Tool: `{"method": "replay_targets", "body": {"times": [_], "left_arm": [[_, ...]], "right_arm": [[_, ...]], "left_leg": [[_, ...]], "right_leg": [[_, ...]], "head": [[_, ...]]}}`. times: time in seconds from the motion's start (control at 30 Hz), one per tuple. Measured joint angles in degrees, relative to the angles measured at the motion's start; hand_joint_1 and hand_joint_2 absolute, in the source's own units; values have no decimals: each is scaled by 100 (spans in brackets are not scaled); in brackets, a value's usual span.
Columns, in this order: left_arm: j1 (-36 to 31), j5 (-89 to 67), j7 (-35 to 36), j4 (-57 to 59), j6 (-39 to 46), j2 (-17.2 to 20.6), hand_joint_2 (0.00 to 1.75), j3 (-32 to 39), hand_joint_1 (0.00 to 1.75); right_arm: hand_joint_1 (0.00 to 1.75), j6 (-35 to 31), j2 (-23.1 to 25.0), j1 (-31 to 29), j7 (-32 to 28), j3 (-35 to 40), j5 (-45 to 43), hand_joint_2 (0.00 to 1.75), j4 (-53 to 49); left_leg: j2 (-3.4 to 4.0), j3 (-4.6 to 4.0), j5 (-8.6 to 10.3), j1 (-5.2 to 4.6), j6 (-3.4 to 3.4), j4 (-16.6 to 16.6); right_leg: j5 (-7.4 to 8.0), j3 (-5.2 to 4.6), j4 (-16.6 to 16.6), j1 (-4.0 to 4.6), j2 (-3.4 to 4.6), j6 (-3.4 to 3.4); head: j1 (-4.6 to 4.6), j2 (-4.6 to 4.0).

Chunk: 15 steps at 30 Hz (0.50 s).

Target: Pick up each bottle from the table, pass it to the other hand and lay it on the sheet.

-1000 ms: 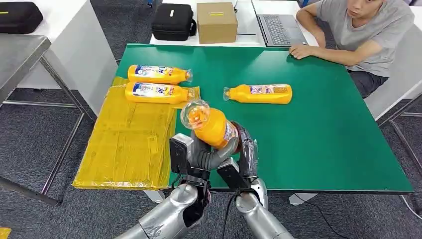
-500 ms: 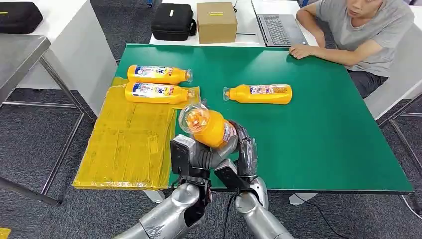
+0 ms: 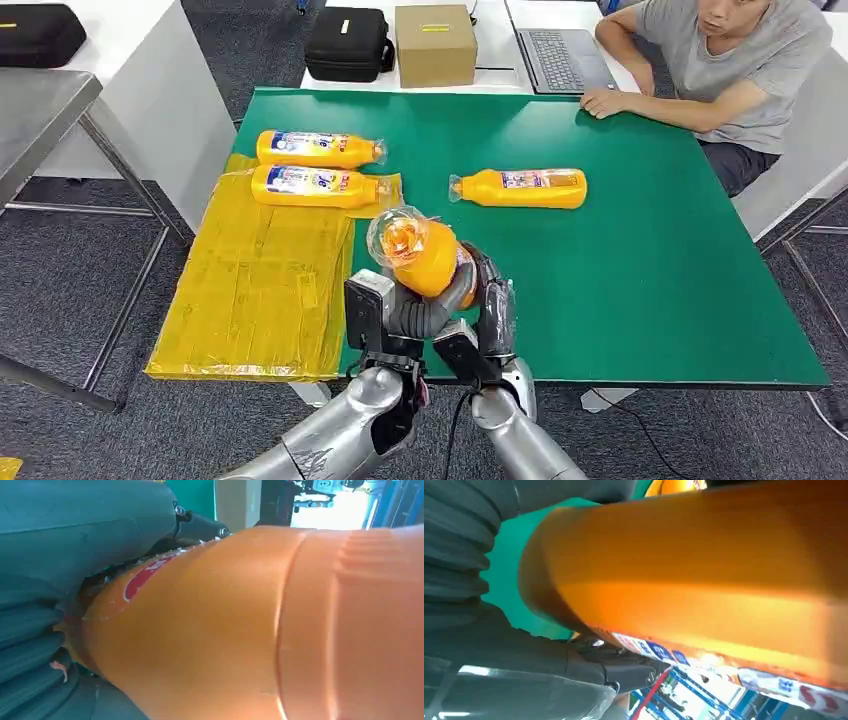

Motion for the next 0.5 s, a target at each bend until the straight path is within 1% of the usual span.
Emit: {"method": "replay_targets", "body": {"times": [0.1,0.37,0.43,0.5], "left_arm": [[-7,-199,0,0,77,0,175,0,175],[-6,-394,2,42,171,0,175,22,175],[-6,-668,4,46,329,0,175,57,175],[20,-1692,4,13,827,2,175,186,175]], "right_arm": [[0,0,4,5,-18,94,-160,175,39],[0,0,9,1,-24,129,-221,175,107],[0,0,15,-4,-24,151,-232,175,131],[0,-2,64,-4,-24,156,-208,175,173]], "left_leg": [[0,0,0,0,0,0],[0,-1,0,0,0,0],[0,-2,0,0,0,0],[0,-2,0,0,0,0]], "right_leg": [[0,0,0,0,0,0],[0,0,0,0,0,0],[0,0,0,0,0,0],[0,-1,1,0,0,0]], "head": [[2,2],[2,2],[2,2],[0,2]]}}
